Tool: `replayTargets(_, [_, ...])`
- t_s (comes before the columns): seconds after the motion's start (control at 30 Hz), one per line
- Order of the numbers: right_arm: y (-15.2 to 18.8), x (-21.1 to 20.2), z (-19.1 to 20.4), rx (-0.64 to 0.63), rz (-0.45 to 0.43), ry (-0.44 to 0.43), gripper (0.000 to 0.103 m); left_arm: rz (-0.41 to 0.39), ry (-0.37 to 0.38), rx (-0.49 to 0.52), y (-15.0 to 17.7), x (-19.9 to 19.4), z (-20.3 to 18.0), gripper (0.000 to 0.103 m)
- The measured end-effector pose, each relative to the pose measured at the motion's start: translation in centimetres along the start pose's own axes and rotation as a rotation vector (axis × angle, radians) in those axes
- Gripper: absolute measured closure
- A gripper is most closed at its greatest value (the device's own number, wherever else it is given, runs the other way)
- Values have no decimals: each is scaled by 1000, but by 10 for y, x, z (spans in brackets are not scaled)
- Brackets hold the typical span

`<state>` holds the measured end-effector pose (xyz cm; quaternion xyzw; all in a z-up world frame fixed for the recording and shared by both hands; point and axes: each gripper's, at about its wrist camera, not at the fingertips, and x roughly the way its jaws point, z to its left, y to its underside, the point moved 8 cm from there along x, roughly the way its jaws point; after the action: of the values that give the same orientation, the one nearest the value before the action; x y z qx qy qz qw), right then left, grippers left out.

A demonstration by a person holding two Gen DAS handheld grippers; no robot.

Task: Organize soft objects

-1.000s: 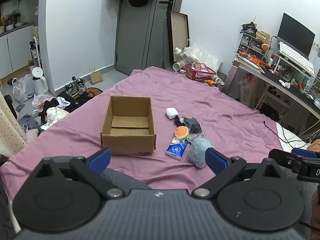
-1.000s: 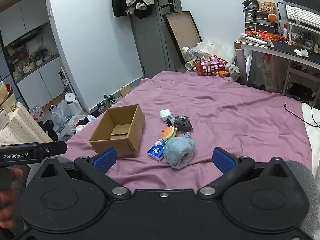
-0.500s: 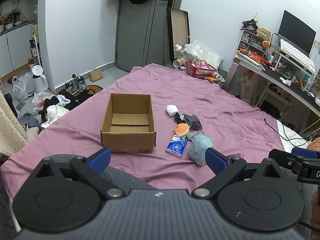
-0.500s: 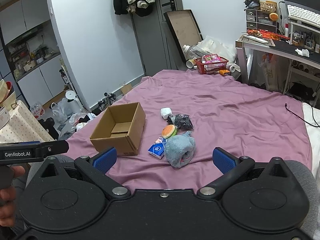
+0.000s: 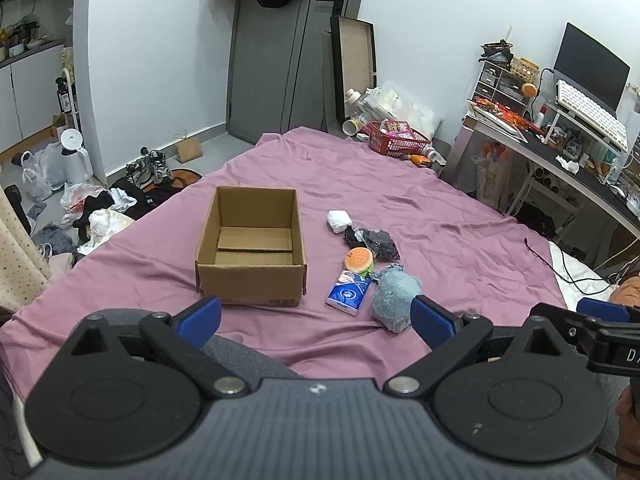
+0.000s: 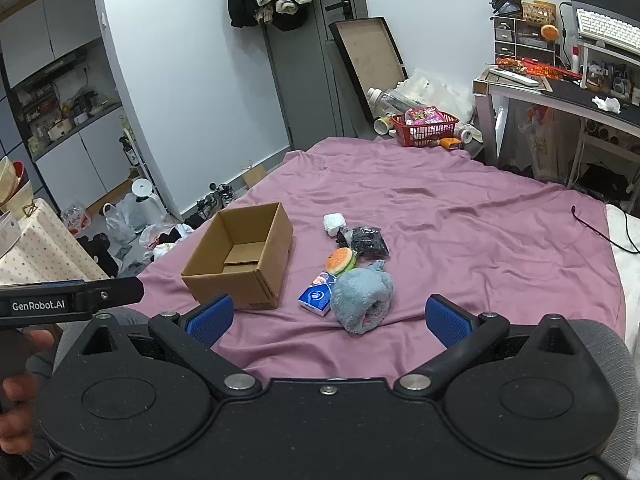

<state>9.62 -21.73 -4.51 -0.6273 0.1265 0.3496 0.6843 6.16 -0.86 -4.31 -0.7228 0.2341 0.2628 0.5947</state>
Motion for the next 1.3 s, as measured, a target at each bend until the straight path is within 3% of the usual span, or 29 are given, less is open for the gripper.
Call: replayTargets(1.3, [0, 18, -12, 37, 37, -18, 0, -8, 5, 21, -6, 15, -12, 3])
